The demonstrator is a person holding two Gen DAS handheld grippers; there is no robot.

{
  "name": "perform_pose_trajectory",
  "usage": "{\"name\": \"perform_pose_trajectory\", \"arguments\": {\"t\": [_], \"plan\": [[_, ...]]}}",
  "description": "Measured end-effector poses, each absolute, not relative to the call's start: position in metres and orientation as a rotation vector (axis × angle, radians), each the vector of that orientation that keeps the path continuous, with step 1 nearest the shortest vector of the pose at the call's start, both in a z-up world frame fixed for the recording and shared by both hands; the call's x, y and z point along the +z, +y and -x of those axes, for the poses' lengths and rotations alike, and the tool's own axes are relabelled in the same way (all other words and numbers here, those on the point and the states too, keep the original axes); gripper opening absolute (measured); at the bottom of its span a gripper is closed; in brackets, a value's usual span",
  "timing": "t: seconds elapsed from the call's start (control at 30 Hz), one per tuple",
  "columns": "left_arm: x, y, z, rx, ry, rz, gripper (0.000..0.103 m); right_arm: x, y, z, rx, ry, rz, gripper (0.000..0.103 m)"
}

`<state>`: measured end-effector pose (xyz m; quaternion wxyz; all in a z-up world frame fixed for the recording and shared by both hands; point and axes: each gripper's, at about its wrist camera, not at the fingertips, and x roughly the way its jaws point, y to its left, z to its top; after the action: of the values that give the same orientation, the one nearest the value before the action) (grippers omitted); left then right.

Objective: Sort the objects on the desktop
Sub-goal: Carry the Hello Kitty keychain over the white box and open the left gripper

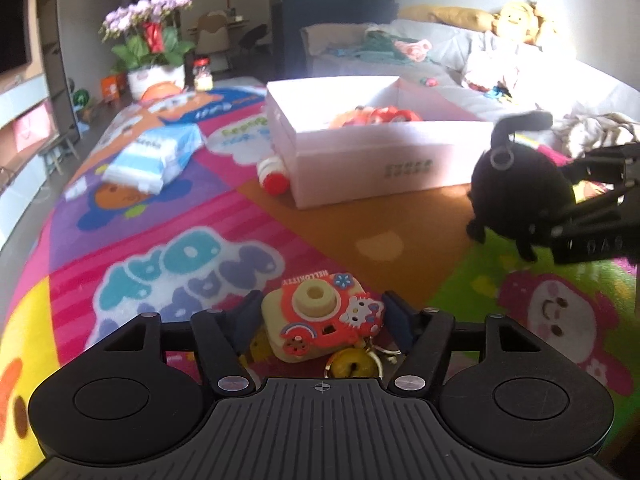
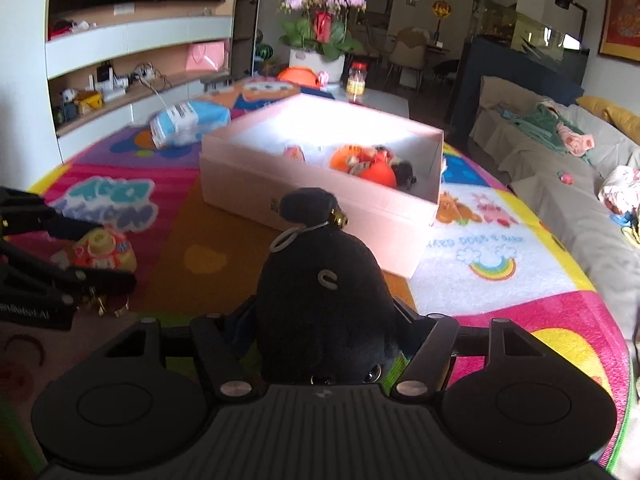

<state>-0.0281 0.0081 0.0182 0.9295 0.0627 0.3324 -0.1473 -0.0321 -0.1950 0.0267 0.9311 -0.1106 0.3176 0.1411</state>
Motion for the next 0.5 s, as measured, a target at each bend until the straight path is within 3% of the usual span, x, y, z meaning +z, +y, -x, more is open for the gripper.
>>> {"name": "perform_pose_trajectory", "arguments": {"t": [0.3,0.5], "plan": [[0.082,-0.006,0.042,-0.339,0.466,-0.154,0.070,0.106,-0.220,0.065,0.283,0.396,0.167,0.067],[0.094,-0.019,0.027,-0.353,0.437,-0.171,0.070,0.118,-0.235,0.072,0.257,0.354,0.139,0.067]]}}
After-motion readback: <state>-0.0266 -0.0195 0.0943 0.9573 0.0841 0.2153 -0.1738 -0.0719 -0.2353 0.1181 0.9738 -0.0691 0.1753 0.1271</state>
